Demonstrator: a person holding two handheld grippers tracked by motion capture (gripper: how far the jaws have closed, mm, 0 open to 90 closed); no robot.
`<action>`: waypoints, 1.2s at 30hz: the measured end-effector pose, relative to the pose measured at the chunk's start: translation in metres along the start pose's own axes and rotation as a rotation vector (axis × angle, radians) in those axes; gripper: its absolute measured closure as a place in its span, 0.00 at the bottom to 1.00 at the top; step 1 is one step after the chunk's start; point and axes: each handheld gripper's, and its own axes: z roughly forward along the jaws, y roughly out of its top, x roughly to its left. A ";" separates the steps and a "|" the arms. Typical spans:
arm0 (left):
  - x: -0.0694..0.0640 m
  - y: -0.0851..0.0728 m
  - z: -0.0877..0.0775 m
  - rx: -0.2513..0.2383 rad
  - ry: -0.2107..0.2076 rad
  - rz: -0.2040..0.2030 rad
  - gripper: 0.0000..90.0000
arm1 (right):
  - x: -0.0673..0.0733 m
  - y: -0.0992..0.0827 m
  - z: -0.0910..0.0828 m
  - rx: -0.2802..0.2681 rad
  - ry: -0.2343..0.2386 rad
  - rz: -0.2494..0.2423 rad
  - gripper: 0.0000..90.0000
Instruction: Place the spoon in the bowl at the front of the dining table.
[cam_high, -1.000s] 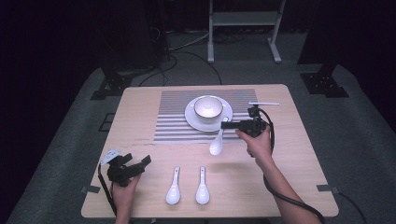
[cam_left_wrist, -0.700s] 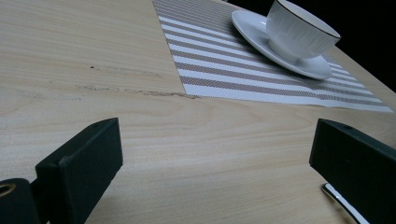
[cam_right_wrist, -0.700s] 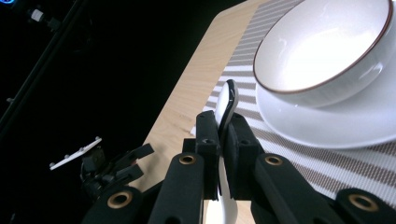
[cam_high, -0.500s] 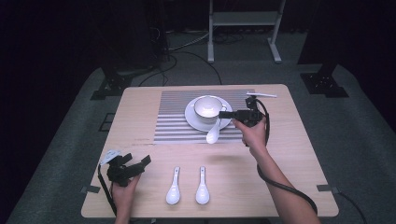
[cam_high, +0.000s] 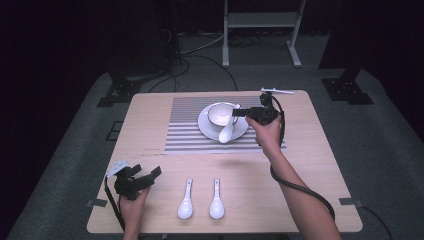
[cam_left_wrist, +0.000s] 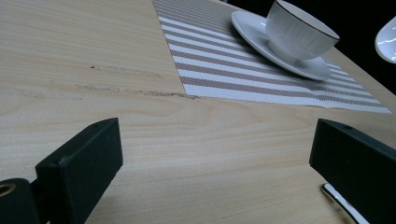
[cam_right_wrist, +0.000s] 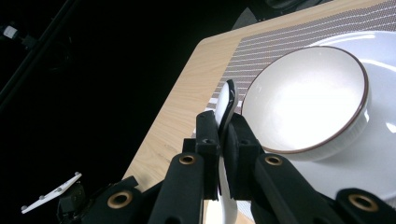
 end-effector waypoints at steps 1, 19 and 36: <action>0.000 0.000 0.000 0.000 -0.001 -0.001 0.01 | 0.000 0.001 0.002 0.000 -0.005 -0.003 0.94; 0.000 0.000 -0.001 -0.002 -0.006 -0.003 0.01 | -0.015 0.028 0.024 -0.077 -0.054 0.088 0.94; 0.001 0.000 -0.001 0.000 -0.007 -0.004 0.01 | -0.029 0.034 0.026 -0.159 -0.096 0.143 0.94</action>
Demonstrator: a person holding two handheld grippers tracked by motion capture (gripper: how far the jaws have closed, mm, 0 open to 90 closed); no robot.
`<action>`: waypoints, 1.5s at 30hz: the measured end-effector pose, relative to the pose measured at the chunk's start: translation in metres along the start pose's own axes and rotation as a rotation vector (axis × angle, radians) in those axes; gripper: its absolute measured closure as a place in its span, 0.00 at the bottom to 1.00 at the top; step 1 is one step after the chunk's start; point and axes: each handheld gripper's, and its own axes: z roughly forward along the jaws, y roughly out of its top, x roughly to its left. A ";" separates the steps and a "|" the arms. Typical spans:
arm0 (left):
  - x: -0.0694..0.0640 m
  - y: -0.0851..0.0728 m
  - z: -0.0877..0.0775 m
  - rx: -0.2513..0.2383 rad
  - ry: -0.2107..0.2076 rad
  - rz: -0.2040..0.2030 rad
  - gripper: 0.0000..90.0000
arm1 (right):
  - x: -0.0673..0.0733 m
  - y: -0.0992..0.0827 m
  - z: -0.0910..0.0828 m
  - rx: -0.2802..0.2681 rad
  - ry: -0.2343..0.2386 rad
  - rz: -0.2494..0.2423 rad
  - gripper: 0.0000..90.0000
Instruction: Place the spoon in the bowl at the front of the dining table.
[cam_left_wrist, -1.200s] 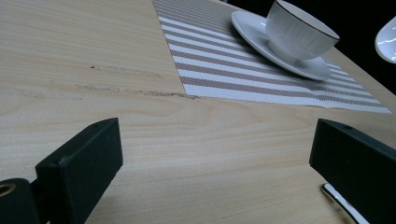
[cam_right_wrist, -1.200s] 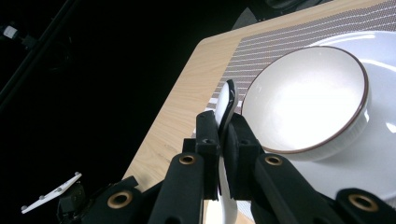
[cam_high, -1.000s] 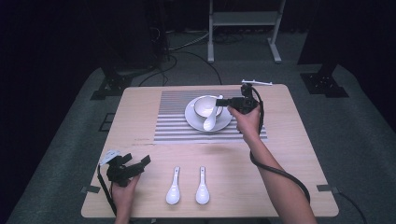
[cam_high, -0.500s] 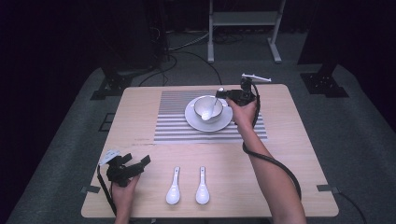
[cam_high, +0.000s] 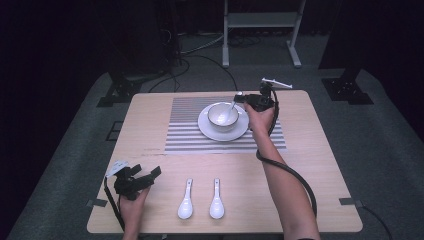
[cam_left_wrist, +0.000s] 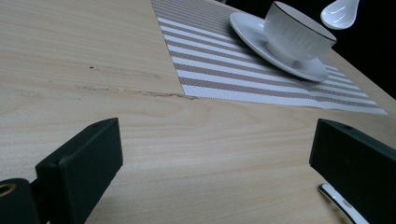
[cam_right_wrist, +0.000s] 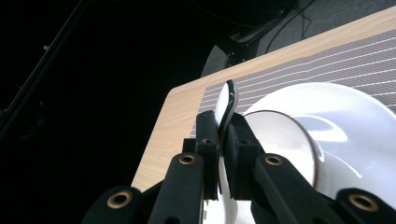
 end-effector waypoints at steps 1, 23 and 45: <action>0.000 0.000 0.000 0.000 0.000 0.000 0.01 | -0.001 0.000 0.000 -0.007 -0.002 0.001 0.94; 0.000 0.000 0.000 0.000 0.000 0.001 0.01 | -0.020 -0.010 0.000 -0.014 -0.028 0.013 0.94; 0.000 0.000 0.000 0.001 0.000 0.001 0.01 | -0.041 -0.024 0.013 0.075 -0.075 0.017 0.93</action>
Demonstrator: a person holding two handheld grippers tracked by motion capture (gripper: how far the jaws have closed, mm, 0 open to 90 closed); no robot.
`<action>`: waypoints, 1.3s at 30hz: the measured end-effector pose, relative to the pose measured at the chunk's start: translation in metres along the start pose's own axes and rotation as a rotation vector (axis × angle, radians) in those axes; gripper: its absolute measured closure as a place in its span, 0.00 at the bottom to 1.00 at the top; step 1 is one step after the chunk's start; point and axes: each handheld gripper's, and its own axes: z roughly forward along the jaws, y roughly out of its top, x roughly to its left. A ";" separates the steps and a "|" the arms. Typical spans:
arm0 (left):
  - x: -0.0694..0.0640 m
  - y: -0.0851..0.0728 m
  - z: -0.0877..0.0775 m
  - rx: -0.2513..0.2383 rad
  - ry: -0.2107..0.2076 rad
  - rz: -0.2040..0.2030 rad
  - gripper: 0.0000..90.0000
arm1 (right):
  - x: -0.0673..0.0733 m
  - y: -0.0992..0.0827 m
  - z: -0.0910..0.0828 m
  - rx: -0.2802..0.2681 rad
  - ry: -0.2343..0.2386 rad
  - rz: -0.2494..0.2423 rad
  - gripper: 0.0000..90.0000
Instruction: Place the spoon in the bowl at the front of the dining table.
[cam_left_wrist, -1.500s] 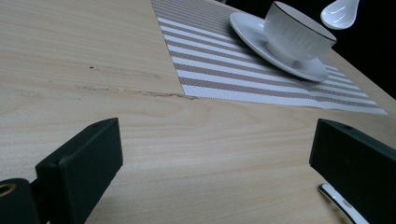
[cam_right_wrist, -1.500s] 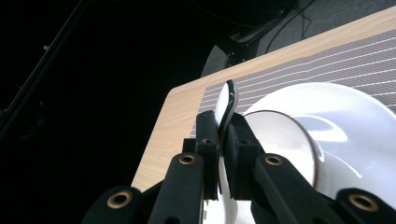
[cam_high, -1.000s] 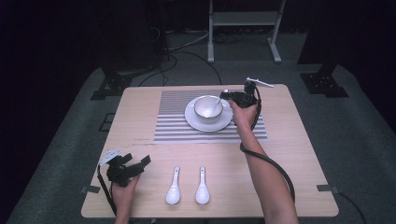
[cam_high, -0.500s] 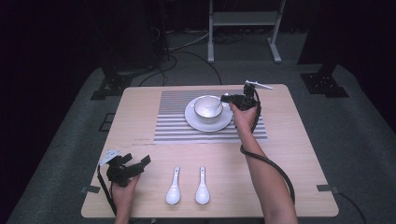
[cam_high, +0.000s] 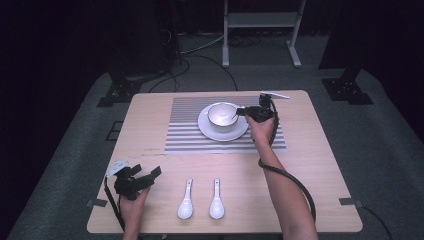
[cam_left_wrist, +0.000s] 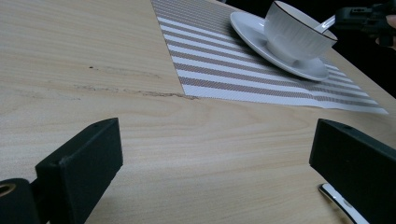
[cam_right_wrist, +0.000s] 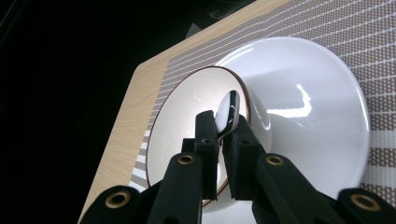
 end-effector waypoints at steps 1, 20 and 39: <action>0.000 0.000 0.000 0.000 0.000 0.000 0.01 | -0.001 0.000 -0.001 0.000 -0.003 0.000 0.92; 0.000 0.000 0.000 -0.001 0.000 0.001 0.01 | -0.015 -0.005 -0.005 0.003 0.001 0.020 0.88; -0.001 0.000 0.000 -0.001 0.009 0.000 0.01 | -0.020 -0.010 -0.014 0.013 0.067 0.019 0.77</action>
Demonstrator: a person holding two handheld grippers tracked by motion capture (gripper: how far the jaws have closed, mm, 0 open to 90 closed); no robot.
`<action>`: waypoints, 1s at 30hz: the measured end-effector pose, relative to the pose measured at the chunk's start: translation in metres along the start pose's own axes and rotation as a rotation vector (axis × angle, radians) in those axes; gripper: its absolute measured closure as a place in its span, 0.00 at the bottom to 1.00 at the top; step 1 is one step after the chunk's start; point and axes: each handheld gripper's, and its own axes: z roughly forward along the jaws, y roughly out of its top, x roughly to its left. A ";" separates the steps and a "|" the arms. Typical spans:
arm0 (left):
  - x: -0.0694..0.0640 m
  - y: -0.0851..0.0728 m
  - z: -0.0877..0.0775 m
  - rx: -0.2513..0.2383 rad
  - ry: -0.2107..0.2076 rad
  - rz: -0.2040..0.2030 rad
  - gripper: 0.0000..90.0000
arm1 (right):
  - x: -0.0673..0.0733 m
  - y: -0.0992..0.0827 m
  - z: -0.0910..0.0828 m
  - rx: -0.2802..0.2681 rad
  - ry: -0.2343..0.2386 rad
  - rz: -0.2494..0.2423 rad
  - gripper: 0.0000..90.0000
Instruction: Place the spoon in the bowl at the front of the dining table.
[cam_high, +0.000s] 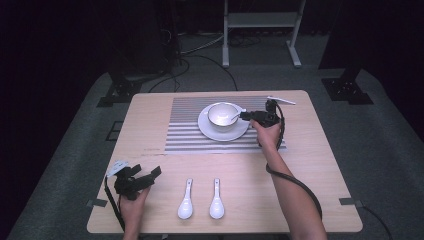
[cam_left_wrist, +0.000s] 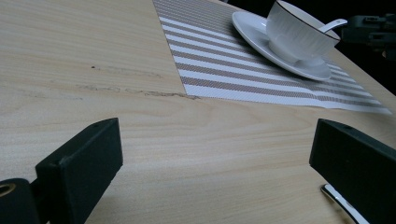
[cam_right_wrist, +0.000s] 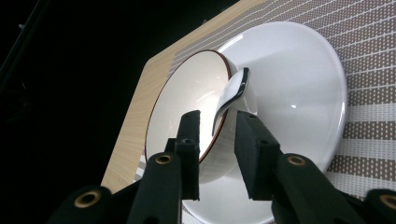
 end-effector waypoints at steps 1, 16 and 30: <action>0.000 0.000 0.000 0.000 0.001 0.001 0.01 | 0.000 0.000 -0.001 0.005 0.000 -0.006 0.75; -0.001 0.000 0.000 0.005 0.010 0.005 0.01 | 0.001 -0.011 -0.017 0.007 0.064 -0.040 0.62; -0.001 0.000 0.001 0.009 0.012 0.012 0.01 | -0.004 -0.030 -0.030 0.041 0.104 -0.077 0.52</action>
